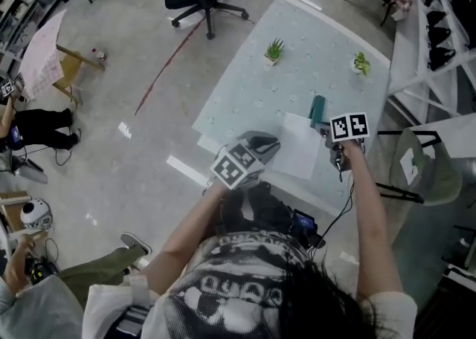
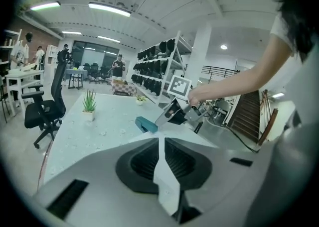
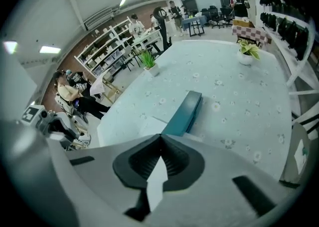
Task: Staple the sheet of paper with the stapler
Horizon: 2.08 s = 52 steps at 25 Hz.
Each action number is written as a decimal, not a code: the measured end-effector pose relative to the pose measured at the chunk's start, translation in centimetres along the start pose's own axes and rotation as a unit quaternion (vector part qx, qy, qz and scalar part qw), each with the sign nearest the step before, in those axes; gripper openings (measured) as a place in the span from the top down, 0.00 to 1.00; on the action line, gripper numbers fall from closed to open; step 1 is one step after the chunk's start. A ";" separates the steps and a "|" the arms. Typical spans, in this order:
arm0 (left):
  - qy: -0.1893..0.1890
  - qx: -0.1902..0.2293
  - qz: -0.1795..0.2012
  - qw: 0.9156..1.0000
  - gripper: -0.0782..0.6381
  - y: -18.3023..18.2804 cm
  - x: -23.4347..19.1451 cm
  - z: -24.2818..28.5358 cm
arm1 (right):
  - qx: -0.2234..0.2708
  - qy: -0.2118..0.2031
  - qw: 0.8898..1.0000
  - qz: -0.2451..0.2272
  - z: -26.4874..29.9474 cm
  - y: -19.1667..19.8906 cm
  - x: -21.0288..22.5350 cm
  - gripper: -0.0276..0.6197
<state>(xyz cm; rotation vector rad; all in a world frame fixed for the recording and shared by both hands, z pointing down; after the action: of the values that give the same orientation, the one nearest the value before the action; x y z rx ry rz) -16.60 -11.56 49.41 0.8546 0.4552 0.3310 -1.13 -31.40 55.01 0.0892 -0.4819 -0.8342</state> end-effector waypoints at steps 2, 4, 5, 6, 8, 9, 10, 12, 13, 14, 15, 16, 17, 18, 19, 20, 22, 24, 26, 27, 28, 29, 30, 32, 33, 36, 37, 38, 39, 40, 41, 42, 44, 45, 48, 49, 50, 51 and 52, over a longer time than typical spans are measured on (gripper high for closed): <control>0.014 -0.006 0.006 1.000 0.84 0.5 0.3 -0.6 | 0.022 -0.008 1.000 0.012 -0.1 1.3 -1.4 0.96; 0.029 -0.012 0.016 0.999 0.84 0.9 0.6 -1.2 | 0.051 -0.020 0.998 0.026 -0.5 2.5 -2.9 0.96; 0.035 -0.014 0.020 0.999 0.84 1.2 0.7 -1.5 | 0.066 -0.026 0.997 0.034 -0.7 3.1 -3.7 0.96; 0.041 -0.016 0.024 0.999 0.84 1.5 0.8 -1.8 | 0.082 -0.031 0.995 0.043 -0.9 3.8 -4.5 0.96; 0.054 -0.025 0.031 0.998 0.84 2.2 0.9 -2.2 | 0.114 -0.038 0.991 0.060 -1.2 5.3 -6.0 0.96; 0.061 -0.029 0.035 0.997 0.84 2.6 0.9 -2.3 | 0.129 -0.041 0.989 0.067 -1.3 6.0 -6.7 0.96; 0.067 -0.033 0.039 0.996 0.84 2.9 0.9 -2.4 | 0.143 -0.042 0.986 0.073 -1.5 6.6 -7.4 0.96; 0.079 -0.037 0.044 0.995 0.84 3.3 1.0 -2.4 | 0.164 -0.042 0.982 0.083 -1.9 7.8 -8.5 0.96; 0.084 -0.038 0.044 0.995 0.84 3.3 1.0 -2.5 | 0.174 -0.042 0.980 0.088 -2.0 8.4 -9.0 0.96; 0.088 -0.039 0.044 0.994 0.84 3.4 1.1 -2.5 | 0.182 -0.041 0.978 0.093 -2.1 9.0 -9.5 0.96; 0.092 -0.040 0.043 0.994 0.84 3.5 1.2 -2.5 | 0.190 -0.040 0.976 0.098 -2.3 9.7 -10.0 0.96; 0.096 -0.039 0.043 0.994 0.84 3.6 1.3 -2.5 | 0.197 -0.036 0.974 0.101 -2.4 10.3 -10.3 0.96; 0.099 -0.038 0.043 0.993 0.84 3.7 1.5 -2.5 | 0.205 -0.033 0.973 0.103 -2.6 10.9 -10.6 0.96; 0.102 -0.038 0.043 0.993 0.84 3.7 1.7 -2.4 | 0.213 -0.030 0.971 0.104 -2.7 11.3 -11.0 0.96; 0.104 -0.037 0.045 0.993 0.84 3.8 1.8 -2.4 | 0.222 -0.029 0.969 0.103 -2.8 11.7 -11.4 0.96; 0.103 -0.038 0.047 0.993 0.84 3.9 1.9 -2.3 | 0.232 -0.030 0.967 0.103 -2.9 12.0 -11.9 0.96; 0.100 -0.040 0.048 0.993 0.84 4.3 2.0 -2.3 | 0.250 -0.033 0.962 0.105 -3.0 12.6 -12.8 0.96; 0.099 -0.039 0.044 0.993 0.84 4.5 2.4 -2.5 | 0.266 -0.037 0.957 0.110 -3.2 13.5 -13.5 0.96; 0.098 -0.038 0.041 0.994 0.84 4.6 3.0 -2.7 | 0.278 -0.039 0.953 0.115 -3.6 14.4 -14.1 0.96; 0.095 -0.038 0.041 0.994 0.84 4.7 3.4 -2.8 | 0.283 -0.040 0.951 0.116 -3.9 14.9 -14.3 0.96; 0.093 -0.037 0.041 0.994 0.84 4.7 3.8 -2.8 | 0.287 -0.038 0.950 0.116 -4.1 15.4 -14.4 0.96; 0.090 -0.036 0.042 0.994 0.84 4.8 4.2 -2.8 | 0.291 -0.036 0.949 0.116 -4.4 16.0 -14.5 0.96; 0.086 -0.035 0.042 0.995 0.84 4.9 4.8 -2.9 | 0.294 -0.033 0.948 0.116 -4.7 16.7 -14.7 0.96; 0.080 -0.033 0.039 0.995 0.84 5.1 6.1 -3.4 | 0.301 -0.031 0.946 0.114 -5.3 18.2 -15.2 0.97; 0.077 -0.032 0.038 0.996 0.84 5.2 6.8 -3.7 | 0.307 -0.032 0.945 0.112 -5.6 19.0 -15.5 0.97; 0.068 -0.030 0.042 0.996 0.84 5.6 9.1 -4.6 | 0.321 -0.034 0.941 0.105 -6.3 21.4 -16.3 0.97; 0.065 -0.031 0.046 0.996 0.84 5.8 9.9 -4.9 | 0.324 -0.033 0.940 0.102 -6.6 22.2 -16.6 0.97; 0.061 -0.032 0.049 0.996 0.84 6.0 10.9 -5.2 | 0.328 -0.033 0.939 0.099 -6.9 23.1 -16.8 0.97; 0.058 -0.032 0.052 0.996 0.84 6.3 11.8 -5.5 | 0.332 -0.032 0.938 0.096 -7.2 24.0 -17.0 0.97; 0.055 -0.030 0.055 0.997 0.84 6.4 12.8 -5.8 | 0.338 -0.032 0.936 0.094 -7.6 25.0 -17.3 0.97; 0.052 -0.027 0.058 0.997 0.84 6.5 13.9 -6.2 | 0.345 -0.032 0.934 0.092 -8.0 25.9 -17.5 0.97; 0.050 -0.023 0.061 0.997 0.84 6.7 15.0 -6.6 | 0.351 -0.031 0.931 0.091 -8.4 26.8 -17.8 0.97; 0.048 -0.014 0.067 0.996 0.85 7.2 16.9 -7.1 | 0.363 -0.030 0.927 0.085 -9.0 28.5 -18.4 0.97; 0.049 -0.010 0.069 0.996 0.85 7.6 17.9 -7.4 | 0.367 -0.030 0.926 0.079 -9.3 29.2 -18.7 0.97; 0.058 -0.002 0.072 0.996 0.86 8.3 20.9 -8.3 | 0.373 -0.026 0.926 0.054 -10.0 31.5 -19.9 0.97; 0.061 -0.002 0.073 0.995 0.86 8.6 21.8 -8.6 | 0.375 -0.025 0.926 0.044 -10.3 32.2 -20.3 0.97; 0.062 -0.001 0.075 0.995 0.86 8.9 22.7 -9.0 | 0.377 -0.025 0.925 0.035 -10.5 32.9 -20.7 0.97; 0.061 -0.001 0.077 0.995 0.86 9.1 23.5 -9.3 | 0.379 -0.026 0.924 0.029 -10.7 33.6 -21.1 0.97; 0.059 0.001 0.079 0.995 0.86 9.4 24.2 -9.6 | 0.381 -0.027 0.924 0.024 -10.8 34.3 -21.4 0.97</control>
<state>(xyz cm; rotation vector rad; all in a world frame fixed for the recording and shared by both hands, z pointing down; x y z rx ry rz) -1.75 11.41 45.22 0.8772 0.4982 0.5289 15.11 6.14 46.31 0.7722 -0.8398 -0.5620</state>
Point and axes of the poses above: the fingertips, and each gripper's own axes: z forward along the fingers, x to its right, y out of its underside, the point moved 8 cm from there along -z, backward along the fingers, and after that the axes turned 6 degrees about -x, right-handed, at the moved point
